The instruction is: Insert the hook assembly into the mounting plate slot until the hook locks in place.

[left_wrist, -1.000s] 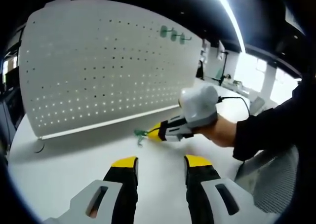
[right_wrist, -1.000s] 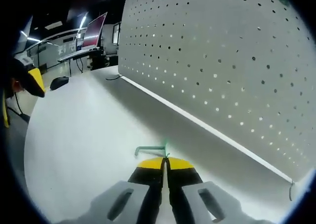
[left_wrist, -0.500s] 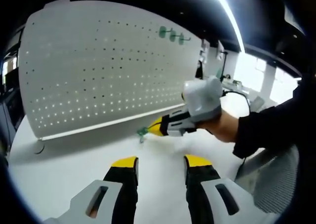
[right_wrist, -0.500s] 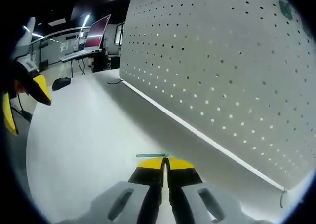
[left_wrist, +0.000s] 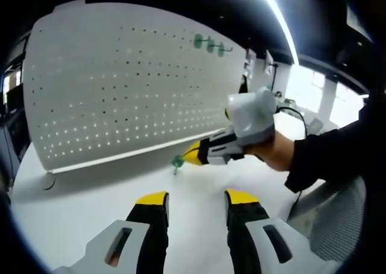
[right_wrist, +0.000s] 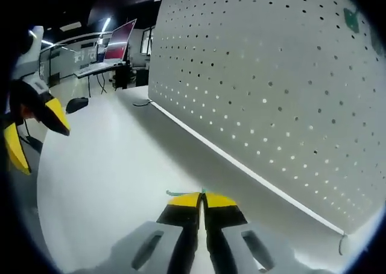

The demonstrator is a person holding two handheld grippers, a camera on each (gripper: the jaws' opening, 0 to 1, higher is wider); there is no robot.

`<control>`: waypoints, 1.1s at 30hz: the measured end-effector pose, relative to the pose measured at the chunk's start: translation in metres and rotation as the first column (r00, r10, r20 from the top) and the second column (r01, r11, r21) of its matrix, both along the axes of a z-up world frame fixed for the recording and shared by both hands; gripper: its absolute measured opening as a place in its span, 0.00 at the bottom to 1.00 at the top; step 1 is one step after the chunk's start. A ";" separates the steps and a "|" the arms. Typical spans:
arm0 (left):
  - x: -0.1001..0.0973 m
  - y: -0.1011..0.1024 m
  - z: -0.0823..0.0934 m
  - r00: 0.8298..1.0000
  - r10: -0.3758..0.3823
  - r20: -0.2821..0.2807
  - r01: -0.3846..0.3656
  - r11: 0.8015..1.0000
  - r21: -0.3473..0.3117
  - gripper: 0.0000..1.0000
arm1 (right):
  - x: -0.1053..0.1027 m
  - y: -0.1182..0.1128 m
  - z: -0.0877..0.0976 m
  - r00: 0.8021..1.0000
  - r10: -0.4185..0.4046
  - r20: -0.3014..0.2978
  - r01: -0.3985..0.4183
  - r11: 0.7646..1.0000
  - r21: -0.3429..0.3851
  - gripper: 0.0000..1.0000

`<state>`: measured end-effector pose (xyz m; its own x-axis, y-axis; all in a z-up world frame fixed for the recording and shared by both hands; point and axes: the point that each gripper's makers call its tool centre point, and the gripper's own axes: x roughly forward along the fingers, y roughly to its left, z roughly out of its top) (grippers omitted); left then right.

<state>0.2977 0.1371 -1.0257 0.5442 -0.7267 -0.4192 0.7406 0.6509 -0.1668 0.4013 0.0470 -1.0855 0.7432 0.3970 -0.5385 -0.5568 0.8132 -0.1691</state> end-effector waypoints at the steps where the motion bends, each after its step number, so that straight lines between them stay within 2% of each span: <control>1: 0.000 0.000 0.000 1.000 0.000 0.001 0.000 1.000 0.000 0.38 | -0.001 0.000 0.001 1.000 -0.002 -0.005 0.002 1.000 0.007 0.00; 10: -0.001 -0.002 0.001 1.000 -0.006 0.010 0.006 1.000 0.005 0.38 | -0.009 0.011 0.017 1.000 0.012 -0.021 -0.010 0.998 0.056 0.00; 20: 0.000 -0.002 0.005 0.999 -0.013 0.037 0.013 1.000 0.010 0.37 | -0.027 0.027 0.027 0.994 0.052 -0.096 -0.037 0.987 0.154 0.00; 29: -0.002 -0.005 0.004 0.997 -0.039 0.064 0.036 0.998 0.044 0.35 | -0.044 0.037 0.032 0.984 0.093 -0.150 -0.062 0.978 0.201 0.00; 33: -0.003 -0.005 0.002 0.996 -0.049 0.072 0.045 0.997 0.062 0.34 | -0.055 0.043 0.029 0.974 0.121 -0.194 -0.078 0.973 0.215 0.00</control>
<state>0.2946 0.1319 -1.0235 0.5413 -0.7269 -0.4226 0.7793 0.6224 -0.0723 0.3468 0.0895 -1.0567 0.5768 0.5810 -0.5743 -0.6420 0.7571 0.1211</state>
